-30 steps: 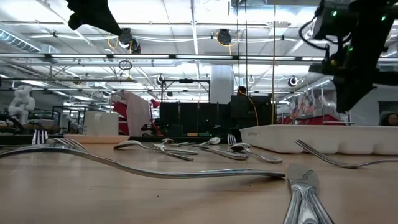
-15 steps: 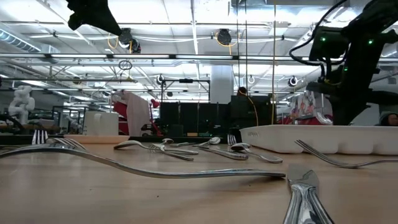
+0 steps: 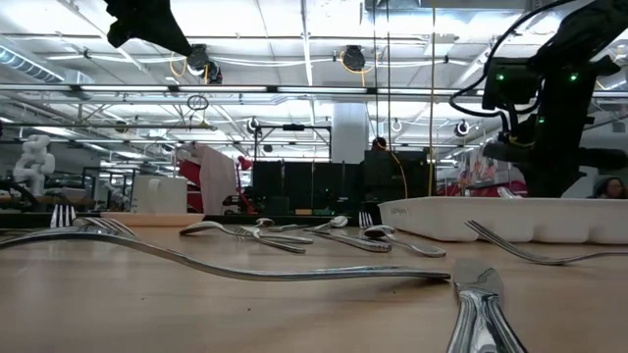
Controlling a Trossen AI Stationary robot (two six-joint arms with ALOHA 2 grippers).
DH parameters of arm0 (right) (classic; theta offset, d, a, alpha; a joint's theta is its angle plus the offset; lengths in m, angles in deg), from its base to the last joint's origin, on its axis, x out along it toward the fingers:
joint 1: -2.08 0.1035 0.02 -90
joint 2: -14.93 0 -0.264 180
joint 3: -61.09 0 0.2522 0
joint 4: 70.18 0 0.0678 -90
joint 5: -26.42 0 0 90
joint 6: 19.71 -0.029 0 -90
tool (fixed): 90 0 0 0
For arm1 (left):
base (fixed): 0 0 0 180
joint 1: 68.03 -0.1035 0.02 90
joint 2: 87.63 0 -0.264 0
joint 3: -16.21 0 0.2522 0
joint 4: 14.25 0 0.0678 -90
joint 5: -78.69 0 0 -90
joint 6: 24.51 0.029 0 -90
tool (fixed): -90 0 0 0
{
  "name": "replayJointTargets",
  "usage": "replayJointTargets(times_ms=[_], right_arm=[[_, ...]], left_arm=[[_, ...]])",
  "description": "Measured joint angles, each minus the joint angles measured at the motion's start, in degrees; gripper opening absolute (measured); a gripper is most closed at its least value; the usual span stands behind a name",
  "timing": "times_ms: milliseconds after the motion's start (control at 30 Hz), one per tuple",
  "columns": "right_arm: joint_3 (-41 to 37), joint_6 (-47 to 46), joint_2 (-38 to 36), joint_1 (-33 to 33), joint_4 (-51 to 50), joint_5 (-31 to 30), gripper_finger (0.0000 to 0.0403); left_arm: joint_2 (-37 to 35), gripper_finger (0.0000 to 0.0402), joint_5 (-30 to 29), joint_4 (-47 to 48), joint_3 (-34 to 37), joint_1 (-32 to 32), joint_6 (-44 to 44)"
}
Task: Sort silverware
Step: Put the silver spoon into the silverware rack
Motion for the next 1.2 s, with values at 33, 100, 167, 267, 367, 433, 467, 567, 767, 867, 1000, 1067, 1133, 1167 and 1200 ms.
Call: replayJointTargets(times_ms=[33, 100, 167, 267, 367, 433, 467, 567, 767, 867, 1000, 1067, 1133, 1167, 1200], right_arm=[[0.00, 0.32, 0.20, 0.00, 0.61, -0.10, 0.0038], [0.00, 0.50, 0.42, -0.02, 1.80, -0.33, 0.0053], [0.00, 0.33, 0.43, 0.02, 2.28, -1.33, 0.0065], [0.00, -0.02, 0.40, 0.01, 2.48, -2.82, 0.0082], [0.61, 2.86, -0.53, 0.01, 2.84, -4.05, 0.0100], [2.29, 6.22, -1.88, 0.02, 3.30, -4.05, 0.0112], [3.40, 8.17, -2.62, 0.02, 3.41, -4.05, 0.0118], [7.70, 12.98, -4.68, 0.17, 3.38, -3.43, 0.0136], [14.43, 18.47, -6.33, 6.45, 10.09, 9.52, 0.0170], [15.15, 18.56, -5.02, 12.82, 11.04, 10.61, 0.0180], [15.13, 18.97, -1.95, 19.08, 12.05, 5.07, 0.0183], [15.13, 19.34, -0.24, 20.66, 12.43, 2.01, 0.0183], [15.13, 18.79, 0.91, 21.50, 12.47, 0.07, 0.0183], [15.13, 18.54, 1.31, 21.66, 12.60, -0.67, 0.0183], [15.13, 18.19, 1.50, 21.77, 12.72, -0.99, 0.0183]], left_arm=[[0.00, 0.0008, 0.00, 0.00, 0.00, 0.00, 0.00], [0.00, 0.0008, 0.00, 0.01, 0.00, 0.00, 0.01], [0.00, 0.0008, 0.00, 0.01, 0.00, 0.00, 0.01], [0.00, 0.0008, 0.00, 0.01, 0.00, 0.00, 0.02], [-0.02, 0.0009, 0.00, 0.02, 0.00, 0.00, 0.02], [-0.02, 0.0008, 0.00, 0.03, 0.00, 0.00, 0.02], [-0.02, 0.0008, 0.00, 0.03, 0.00, 0.00, 0.02], [-0.02, 0.0008, 0.00, 0.03, 0.00, 0.00, 0.02], [-0.02, 0.0008, -0.02, 0.03, 0.00, 0.00, 0.02], [-0.02, 0.0008, -0.02, 0.03, 0.00, 0.00, 0.02], [0.27, 0.0008, -0.99, -0.79, 0.00, -0.41, 0.32], [1.20, 0.0008, -4.13, -3.16, -0.02, -2.43, 0.39], [2.87, 0.0009, -5.01, -6.51, -0.02, -6.13, 0.04], [4.03, 0.0008, -4.26, -8.40, -0.04, -8.39, -0.01], [5.40, 0.0008, -2.56, -10.31, -0.06, -10.71, -0.03]])
